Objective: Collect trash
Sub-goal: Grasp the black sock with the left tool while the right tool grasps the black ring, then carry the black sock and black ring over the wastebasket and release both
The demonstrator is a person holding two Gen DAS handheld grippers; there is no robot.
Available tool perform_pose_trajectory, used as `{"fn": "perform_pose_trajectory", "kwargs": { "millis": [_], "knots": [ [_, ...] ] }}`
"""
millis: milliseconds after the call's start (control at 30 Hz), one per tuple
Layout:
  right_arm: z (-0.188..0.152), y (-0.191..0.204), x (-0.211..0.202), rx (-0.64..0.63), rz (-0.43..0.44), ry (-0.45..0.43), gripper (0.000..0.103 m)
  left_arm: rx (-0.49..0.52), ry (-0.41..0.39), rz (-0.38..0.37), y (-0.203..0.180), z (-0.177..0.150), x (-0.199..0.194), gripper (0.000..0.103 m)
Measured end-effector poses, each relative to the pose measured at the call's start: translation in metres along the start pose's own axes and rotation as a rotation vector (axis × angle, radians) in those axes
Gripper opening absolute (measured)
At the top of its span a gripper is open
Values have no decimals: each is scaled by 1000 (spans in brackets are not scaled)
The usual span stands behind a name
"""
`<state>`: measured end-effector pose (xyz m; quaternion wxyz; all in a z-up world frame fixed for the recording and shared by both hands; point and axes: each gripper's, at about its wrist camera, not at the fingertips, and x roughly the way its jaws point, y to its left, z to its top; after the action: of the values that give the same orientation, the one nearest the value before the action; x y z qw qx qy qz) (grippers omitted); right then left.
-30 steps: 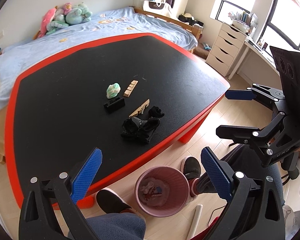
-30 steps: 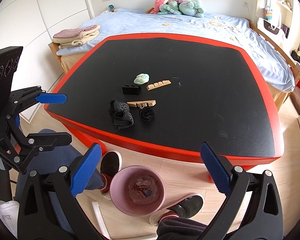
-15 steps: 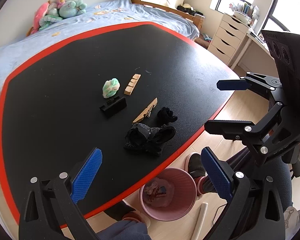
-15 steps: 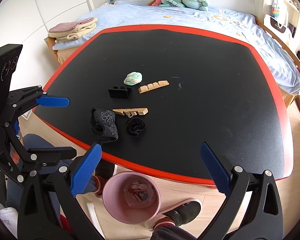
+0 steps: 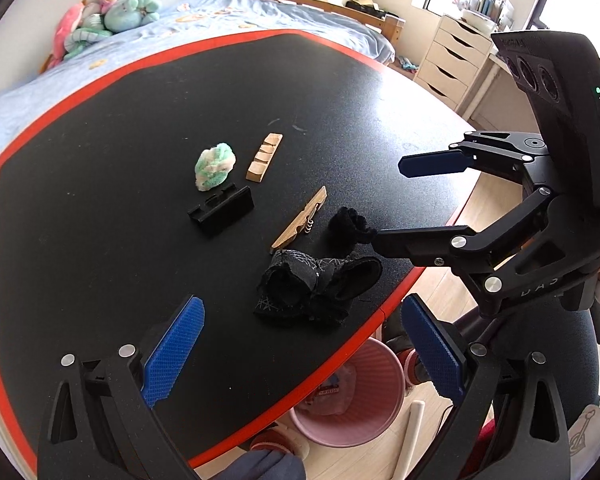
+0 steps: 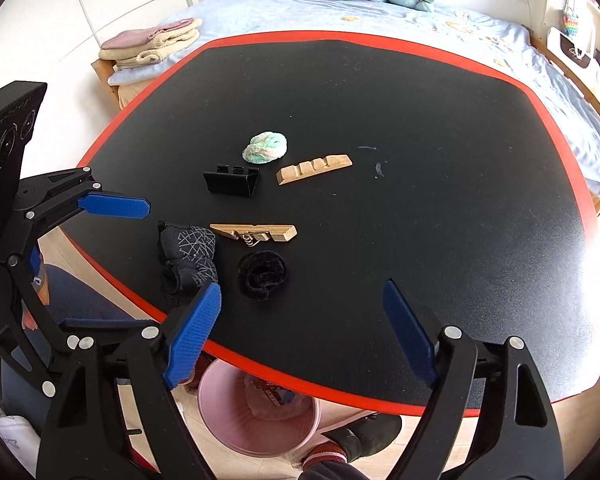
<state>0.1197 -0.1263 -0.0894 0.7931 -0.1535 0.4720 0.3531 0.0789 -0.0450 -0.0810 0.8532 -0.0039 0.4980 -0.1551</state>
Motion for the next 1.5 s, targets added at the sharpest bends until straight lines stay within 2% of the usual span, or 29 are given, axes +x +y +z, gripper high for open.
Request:
{"fn": "perform_pose_trajectory", "kwargs": {
  "millis": [133,233,400,467,633,700,1133,1500],
  "knots": [
    [3,2,6,-14,11,4,69,6,-5,-4,0,1,3,92],
    [5,3,10,-19,20,5,65,4,1,-5,2,2,6,79],
    [6,6,14,-27,38,5,55,5,0,-10,3,0,8,69],
    [7,8,16,-32,40,8,52,8,7,-10,3,-1,10,58],
    [5,10,19,-40,44,11,30,13,10,-26,0,-1,11,50],
    [4,10,19,-41,43,11,25,9,11,-29,1,-1,11,49],
    [-2,6,3,-20,29,-16,23,-6,6,-20,-2,-4,4,45],
    [-17,15,-45,0,13,-69,23,-1,-43,-10,-19,-1,-28,45]
  ]
}}
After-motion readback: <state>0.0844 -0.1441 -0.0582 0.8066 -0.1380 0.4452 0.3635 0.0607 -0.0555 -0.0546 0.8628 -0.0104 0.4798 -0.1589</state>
